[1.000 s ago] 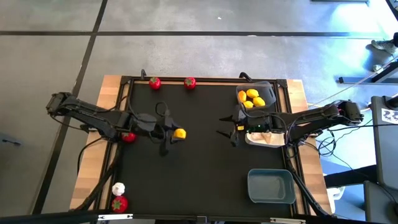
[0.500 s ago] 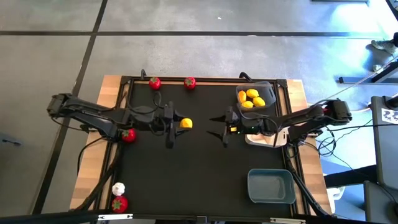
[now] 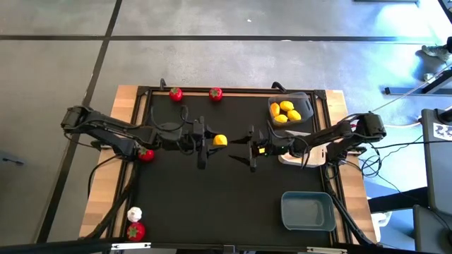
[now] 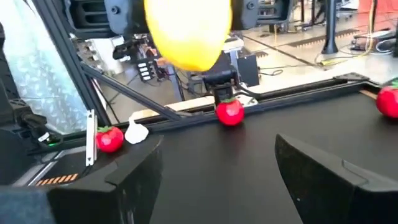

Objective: Sort produce into baskets
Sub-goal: Put the lemon into the black bin

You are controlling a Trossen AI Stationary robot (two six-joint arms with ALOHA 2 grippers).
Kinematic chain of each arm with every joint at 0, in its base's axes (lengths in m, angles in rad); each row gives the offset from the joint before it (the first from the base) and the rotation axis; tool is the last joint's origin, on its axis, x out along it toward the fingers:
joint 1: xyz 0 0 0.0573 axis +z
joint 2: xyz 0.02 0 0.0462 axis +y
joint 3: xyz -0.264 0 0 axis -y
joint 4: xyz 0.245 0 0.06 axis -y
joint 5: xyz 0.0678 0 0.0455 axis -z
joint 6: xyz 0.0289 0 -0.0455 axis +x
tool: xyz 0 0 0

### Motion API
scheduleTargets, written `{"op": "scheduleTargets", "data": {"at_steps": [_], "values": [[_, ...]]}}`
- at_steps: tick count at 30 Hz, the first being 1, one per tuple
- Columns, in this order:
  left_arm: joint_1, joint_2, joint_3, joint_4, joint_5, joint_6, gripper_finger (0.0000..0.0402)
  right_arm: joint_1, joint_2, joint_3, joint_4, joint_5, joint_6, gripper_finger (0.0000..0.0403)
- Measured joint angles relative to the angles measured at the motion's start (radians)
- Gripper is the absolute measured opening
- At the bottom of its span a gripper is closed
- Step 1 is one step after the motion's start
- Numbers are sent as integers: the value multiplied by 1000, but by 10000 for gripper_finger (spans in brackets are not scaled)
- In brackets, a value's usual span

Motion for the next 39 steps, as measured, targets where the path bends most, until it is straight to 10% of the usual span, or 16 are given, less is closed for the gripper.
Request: {"op": "scheduleTargets", "data": {"at_steps": [16,28,39], "values": [[4,149,0,199,-14,-34,207,4,14,38,85,-12,-62,297],[3,159,0,215,-20,-33,207,4,14,56,67,-11,-84,132],[3,154,0,209,-18,-33,269,4,14,60,41,-13,-99,146]]}}
